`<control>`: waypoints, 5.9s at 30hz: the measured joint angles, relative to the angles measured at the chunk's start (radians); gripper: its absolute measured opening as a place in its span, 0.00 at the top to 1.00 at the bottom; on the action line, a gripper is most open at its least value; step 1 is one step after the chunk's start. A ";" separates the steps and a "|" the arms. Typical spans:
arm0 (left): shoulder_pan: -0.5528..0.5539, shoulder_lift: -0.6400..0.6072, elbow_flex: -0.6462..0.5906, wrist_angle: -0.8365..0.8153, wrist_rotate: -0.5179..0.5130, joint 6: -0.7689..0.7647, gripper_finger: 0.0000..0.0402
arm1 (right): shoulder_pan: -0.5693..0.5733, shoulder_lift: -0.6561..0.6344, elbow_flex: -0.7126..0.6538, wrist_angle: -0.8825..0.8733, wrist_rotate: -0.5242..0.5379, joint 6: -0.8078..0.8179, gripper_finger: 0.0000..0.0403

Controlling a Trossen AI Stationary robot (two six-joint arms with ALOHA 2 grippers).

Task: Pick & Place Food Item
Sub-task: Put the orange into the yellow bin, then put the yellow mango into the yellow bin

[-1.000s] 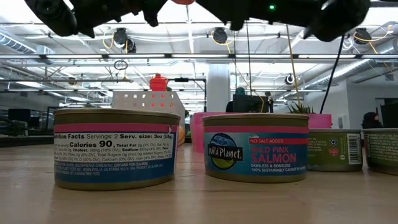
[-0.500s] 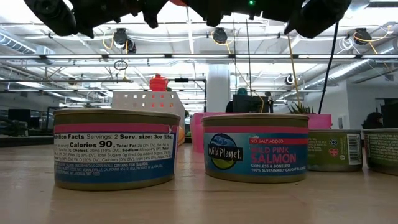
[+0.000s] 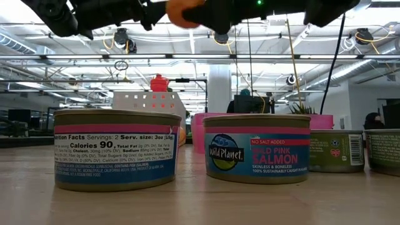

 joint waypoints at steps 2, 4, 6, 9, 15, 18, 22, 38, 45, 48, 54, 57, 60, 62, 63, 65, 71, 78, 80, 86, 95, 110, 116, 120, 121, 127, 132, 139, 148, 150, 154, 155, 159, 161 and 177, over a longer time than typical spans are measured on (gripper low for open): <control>0.016 0.001 0.000 -0.012 -0.032 0.003 0.09 | -0.020 -0.028 0.000 -0.049 0.044 0.018 0.28; 0.034 0.001 0.000 -0.029 -0.055 0.006 0.07 | -0.051 -0.071 0.000 -0.100 0.087 0.044 0.28; 0.052 0.001 0.000 -0.066 -0.079 0.021 0.06 | -0.096 -0.110 0.008 -0.181 0.107 0.081 0.28; 0.070 0.002 0.000 -0.148 -0.124 0.051 0.06 | -0.184 -0.162 0.065 -0.414 0.095 0.176 0.28; 0.090 0.002 0.000 -0.233 -0.174 0.072 0.11 | -0.433 -0.135 0.357 -1.013 -0.168 0.475 0.28; 0.090 0.001 0.000 -0.254 -0.174 0.089 0.13 | -0.556 -0.081 0.489 -1.223 -0.361 0.600 0.28; 0.090 0.001 0.000 -0.268 -0.173 0.088 0.15 | -0.671 0.017 0.629 -1.390 -0.461 0.640 0.28; 0.088 0.004 0.000 -0.311 -0.172 0.084 0.16 | -0.753 0.338 0.715 -1.562 -0.521 0.632 0.28; 0.087 0.004 0.000 -0.327 -0.171 0.082 0.19 | -0.758 0.348 0.705 -1.596 -0.517 0.637 0.28; 0.087 0.004 0.000 -0.332 -0.171 0.081 0.19 | -0.762 0.351 0.701 -1.643 -0.517 0.638 0.28; 0.087 0.004 0.000 -0.333 -0.171 0.081 0.19 | -0.763 0.348 0.657 -1.655 -0.520 0.629 0.28; 0.087 0.004 0.000 -0.333 -0.171 0.081 0.20 | -0.761 0.348 0.629 -1.635 -0.520 0.613 0.28; 0.087 0.004 0.000 -0.334 -0.171 0.081 0.21 | -0.758 0.346 0.603 -1.615 -0.520 0.576 0.26; 0.087 0.004 0.000 -0.338 -0.171 0.081 0.22 | -0.753 0.346 0.586 -1.601 -0.520 0.565 0.19; 0.087 0.004 0.000 -0.340 -0.171 0.082 0.22 | -0.751 0.347 0.580 -1.595 -0.519 0.566 0.15; 0.087 0.004 0.000 -0.342 -0.171 0.082 0.22 | -0.749 0.351 0.573 -1.594 -0.521 0.567 0.07; 0.087 0.004 0.000 -0.347 -0.171 0.082 0.21 | -0.749 0.351 0.572 -1.581 -0.519 0.566 0.06; 0.087 0.004 0.000 -0.347 -0.171 0.082 0.22 | -0.748 0.306 0.573 -1.596 -0.518 0.572 0.05; 0.087 0.004 0.000 -0.347 -0.171 0.082 0.22 | -0.744 0.285 0.573 -1.594 -0.518 0.573 0.05; 0.087 0.004 0.000 -0.349 -0.171 0.074 0.21 | -0.726 0.189 0.574 -1.599 -0.517 0.592 0.06; 0.034 0.005 0.000 -0.434 -0.166 0.068 0.22 | -0.601 0.035 0.542 -1.553 -0.525 0.767 0.06; -0.222 0.035 0.001 -0.750 -0.209 0.072 0.24 | -0.282 -0.186 0.131 -1.038 -0.519 0.750 0.06; -0.327 0.071 0.002 -0.797 -0.357 0.056 0.28 | -0.251 -0.252 -0.028 -0.760 -0.517 0.712 0.06; -0.349 0.105 0.002 -0.816 -0.434 0.033 0.27 | -0.249 -0.284 -0.077 -0.669 -0.520 0.705 0.06; -0.352 0.122 0.002 -0.817 -0.440 0.022 0.27 | -0.249 -0.296 -0.083 -0.672 -0.520 0.704 0.06; -0.369 0.224 0.003 -0.803 -0.504 0.014 0.24 | -0.249 -0.309 -0.085 -0.670 -0.520 0.705 0.06; -0.374 0.309 0.002 -0.804 -0.603 0.041 0.22 | -0.250 -0.309 -0.085 -0.672 -0.520 0.705 0.06; -0.375 0.372 0.004 -0.757 -0.638 0.066 0.22 | -0.250 -0.309 -0.085 -0.670 -0.520 0.704 0.06; -0.410 0.374 0.014 -0.738 -0.695 0.068 0.26 | -0.247 -0.309 -0.085 -0.675 -0.520 0.704 0.06; -0.441 0.369 0.028 -0.758 -0.756 0.100 0.28 | -0.246 -0.309 -0.085 -0.677 -0.520 0.703 0.06; -0.473 0.364 0.069 -0.790 -0.814 0.129 0.31 | -0.246 -0.309 -0.085 -0.678 -0.520 0.703 0.06; -0.471 0.366 0.069 -0.802 -0.817 0.127 0.31 | -0.246 -0.309 -0.085 -0.678 -0.520 0.704 0.06; -0.445 0.366 0.068 -0.867 -0.804 0.062 0.32 | -0.246 -0.309 -0.085 -0.678 -0.520 0.704 0.06; -0.428 0.368 0.068 -0.922 -0.768 0.016 0.32 | -0.246 -0.309 -0.085 -0.678 -0.520 0.704 0.06; -0.452 0.345 0.070 -0.931 -0.434 -0.028 0.32 | -0.246 -0.308 -0.085 -0.685 -0.520 0.700 0.06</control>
